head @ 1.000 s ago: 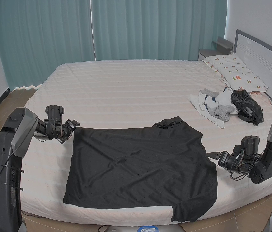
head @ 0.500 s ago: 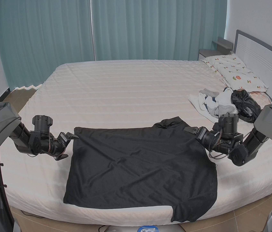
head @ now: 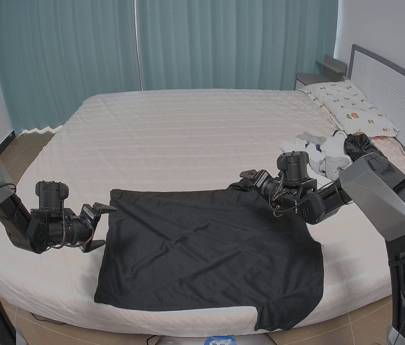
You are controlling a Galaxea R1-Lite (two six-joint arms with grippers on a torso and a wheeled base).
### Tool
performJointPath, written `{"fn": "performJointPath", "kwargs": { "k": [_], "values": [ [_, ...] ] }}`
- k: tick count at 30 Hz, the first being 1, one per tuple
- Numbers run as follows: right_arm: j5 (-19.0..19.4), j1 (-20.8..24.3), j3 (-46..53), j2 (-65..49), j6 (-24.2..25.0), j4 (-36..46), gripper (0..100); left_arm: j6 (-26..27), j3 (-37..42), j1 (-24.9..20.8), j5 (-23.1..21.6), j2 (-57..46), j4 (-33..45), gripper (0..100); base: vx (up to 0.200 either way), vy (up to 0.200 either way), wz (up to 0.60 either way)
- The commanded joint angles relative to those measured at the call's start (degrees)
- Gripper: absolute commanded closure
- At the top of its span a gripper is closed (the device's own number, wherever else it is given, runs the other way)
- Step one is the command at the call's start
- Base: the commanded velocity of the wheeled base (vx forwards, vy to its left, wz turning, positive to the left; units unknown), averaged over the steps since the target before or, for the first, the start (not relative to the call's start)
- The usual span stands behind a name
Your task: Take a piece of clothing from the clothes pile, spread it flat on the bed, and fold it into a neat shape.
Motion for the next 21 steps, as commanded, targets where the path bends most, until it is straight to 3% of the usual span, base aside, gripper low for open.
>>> {"fn": "performJointPath", "kwargs": {
  "k": [1,9,21],
  "values": [
    [-0.22,0.96,-3.84,5.22,0.3,0.13,0,-0.41,2.67,-0.3,-1.39,-2.1,-0.47,0,0.2,0.0,0.0],
    [0.39,0.87,-4.55,5.93,0.22,0.13,0,1.35,3.99,-0.3,-2.97,-1.93,-1.44,0,0.0,0.0,0.0],
    [0.13,0.43,-17.38,14.54,0.48,3.47,0,1.61,4.69,-0.39,-2.53,-1.66,-1.52,0,0.0,0.0,0.0]
  ]
}}
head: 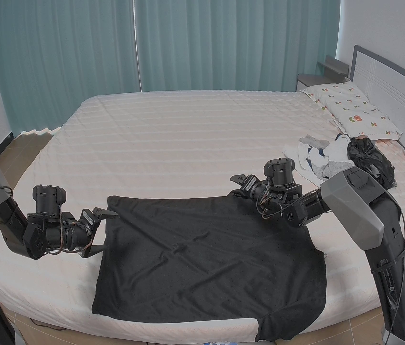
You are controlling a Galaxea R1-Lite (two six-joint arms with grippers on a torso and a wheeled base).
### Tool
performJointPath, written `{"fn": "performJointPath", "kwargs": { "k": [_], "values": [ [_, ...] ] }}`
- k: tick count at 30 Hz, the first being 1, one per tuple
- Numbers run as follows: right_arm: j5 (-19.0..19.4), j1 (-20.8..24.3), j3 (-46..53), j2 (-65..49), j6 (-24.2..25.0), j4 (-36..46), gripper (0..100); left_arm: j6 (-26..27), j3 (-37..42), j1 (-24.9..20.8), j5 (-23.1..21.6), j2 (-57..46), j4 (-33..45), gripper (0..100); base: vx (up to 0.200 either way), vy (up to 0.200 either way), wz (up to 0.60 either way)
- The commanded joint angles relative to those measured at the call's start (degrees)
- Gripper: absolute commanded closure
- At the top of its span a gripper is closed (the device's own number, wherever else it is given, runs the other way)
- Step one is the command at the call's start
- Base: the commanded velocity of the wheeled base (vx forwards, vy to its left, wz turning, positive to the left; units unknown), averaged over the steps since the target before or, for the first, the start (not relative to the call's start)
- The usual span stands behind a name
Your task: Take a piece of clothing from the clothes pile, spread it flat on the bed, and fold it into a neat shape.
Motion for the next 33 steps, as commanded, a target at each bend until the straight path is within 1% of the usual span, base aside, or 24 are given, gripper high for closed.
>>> {"fn": "performJointPath", "kwargs": {
  "k": [1,5,14,16,19,24,33],
  "values": [
    [-0.32,-0.57,-5.78,5.38,0.2,2.28,0,0.09,0.62,-0.05,0.3,0.34,-0.16,0,0.0,0.0,0.0],
    [-0.58,-1.36,-10.08,8.02,0.9,2.72,0,0.09,0.8,-0.05,0.38,0.34,-0.16,0,0.0,0.0,0.0],
    [-0.76,-1.63,-12.89,10.83,1.61,2.45,0,0.09,1.59,-0.14,0.38,-0.02,-0.16,0,0.0,0.0,0.0],
    [-0.84,-1.71,-14.48,11.45,2.84,2.01,0,0.09,1.68,-0.14,0.38,-0.1,-0.16,0,0.0,0.0,0.0],
    [-1.11,-1.54,-17.8,12.24,6.44,2.28,0,0.09,1.68,-0.14,0.38,-0.1,-0.16,0,0.0,0.0,0.0],
    [-0.49,-1.45,-17.8,13.56,7.41,2.8,0,0.09,1.68,-0.14,0.38,-0.1,-0.16,0,0.0,0.0,0.0],
    [-1.11,-2.15,-17.8,14.53,7.58,2.01,0,0.0,2.03,-0.14,0.38,-0.19,-0.16,0,0.0,0.0,0.0]
  ]
}}
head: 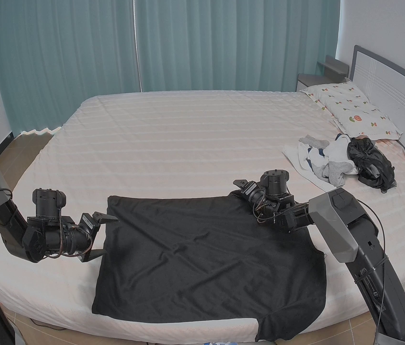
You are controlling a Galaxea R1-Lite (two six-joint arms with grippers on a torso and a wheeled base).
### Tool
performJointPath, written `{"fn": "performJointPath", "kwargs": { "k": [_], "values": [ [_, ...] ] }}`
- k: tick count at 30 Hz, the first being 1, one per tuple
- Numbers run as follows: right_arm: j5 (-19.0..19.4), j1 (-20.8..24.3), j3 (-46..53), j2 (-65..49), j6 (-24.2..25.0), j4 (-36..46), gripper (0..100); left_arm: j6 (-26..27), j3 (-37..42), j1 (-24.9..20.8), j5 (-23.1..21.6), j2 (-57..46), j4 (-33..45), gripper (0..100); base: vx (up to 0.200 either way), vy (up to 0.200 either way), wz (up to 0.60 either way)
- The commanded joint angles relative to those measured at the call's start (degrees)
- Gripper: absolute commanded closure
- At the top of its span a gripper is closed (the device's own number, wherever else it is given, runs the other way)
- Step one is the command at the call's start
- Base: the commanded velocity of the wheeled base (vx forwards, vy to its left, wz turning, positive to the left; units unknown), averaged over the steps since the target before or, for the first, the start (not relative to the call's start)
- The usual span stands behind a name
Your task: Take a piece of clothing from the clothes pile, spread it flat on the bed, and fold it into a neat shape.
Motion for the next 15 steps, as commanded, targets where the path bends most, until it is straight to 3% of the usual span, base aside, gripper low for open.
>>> {"fn": "performJointPath", "kwargs": {
  "k": [1,7,12,15],
  "values": [
    [-0.13,-0.14,-0.01,0.45,0.03,-0.07,0,0.06,0.21,0.0,-0.01,0.09,0.0,0,0.0,0.0,0.0],
    [0.04,-0.05,-0.01,0.1,-0.06,-0.33,0,0.06,0.3,0.0,-0.01,0.09,0.0,0,0.0,0.0,0.0],
    [1.97,0.65,-0.01,-2.53,-0.06,-17.56,0,0.06,0.57,0.0,0.08,0.0,-0.09,0,0.0,0.0,0.0],
    [2.68,-0.05,-0.01,-5.7,-0.15,-18.7,0,0.06,1.18,0.0,0.08,0.09,-1.41,0,0.0,0.0,0.0]
  ]
}}
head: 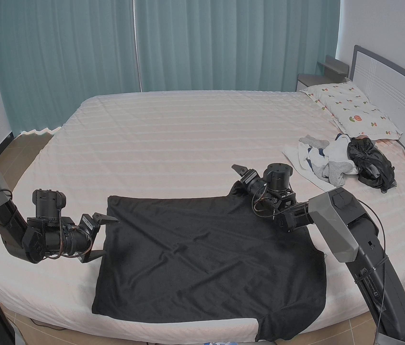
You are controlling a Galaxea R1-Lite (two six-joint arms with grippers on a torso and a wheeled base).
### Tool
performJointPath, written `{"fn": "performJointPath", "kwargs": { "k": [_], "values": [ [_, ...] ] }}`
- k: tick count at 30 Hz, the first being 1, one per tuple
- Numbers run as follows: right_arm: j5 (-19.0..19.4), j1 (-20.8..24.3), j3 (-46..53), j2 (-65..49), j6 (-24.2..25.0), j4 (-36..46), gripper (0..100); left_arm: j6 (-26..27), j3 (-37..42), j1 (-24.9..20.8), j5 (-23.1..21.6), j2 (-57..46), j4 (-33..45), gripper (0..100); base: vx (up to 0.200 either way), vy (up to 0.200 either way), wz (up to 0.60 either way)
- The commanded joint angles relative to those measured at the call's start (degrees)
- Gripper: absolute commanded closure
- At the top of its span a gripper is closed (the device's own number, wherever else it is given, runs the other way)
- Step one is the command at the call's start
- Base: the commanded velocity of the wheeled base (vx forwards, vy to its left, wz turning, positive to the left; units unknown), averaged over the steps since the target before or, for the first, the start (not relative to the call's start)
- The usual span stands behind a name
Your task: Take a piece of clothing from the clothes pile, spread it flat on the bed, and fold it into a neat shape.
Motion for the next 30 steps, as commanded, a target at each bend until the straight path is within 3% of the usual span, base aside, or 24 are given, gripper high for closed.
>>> {"fn": "performJointPath", "kwargs": {
  "k": [1,11,17,30],
  "values": [
    [1.75,-0.84,-0.04,-5.99,-0.18,-6.89,0,-0.02,1.03,-0.04,0.03,0.13,-1.94,0,0.0,0.0,0.0],
    [1.57,-2.33,-0.04,-1.68,-5.36,-6.71,0,-0.11,3.32,-0.31,0.03,0.74,-7.04,0,0.0,0.0,0.0],
    [-0.36,-3.74,-0.04,-1.94,-5.45,0.23,0,-0.11,3.32,-0.31,0.12,0.83,-7.04,0,0.0,0.0,0.0],
    [-0.71,-2.42,-0.04,2.63,-5.27,0.85,0,-0.11,3.32,-0.4,0.12,0.83,-7.04,0,0.0,0.0,0.0]
  ]
}}
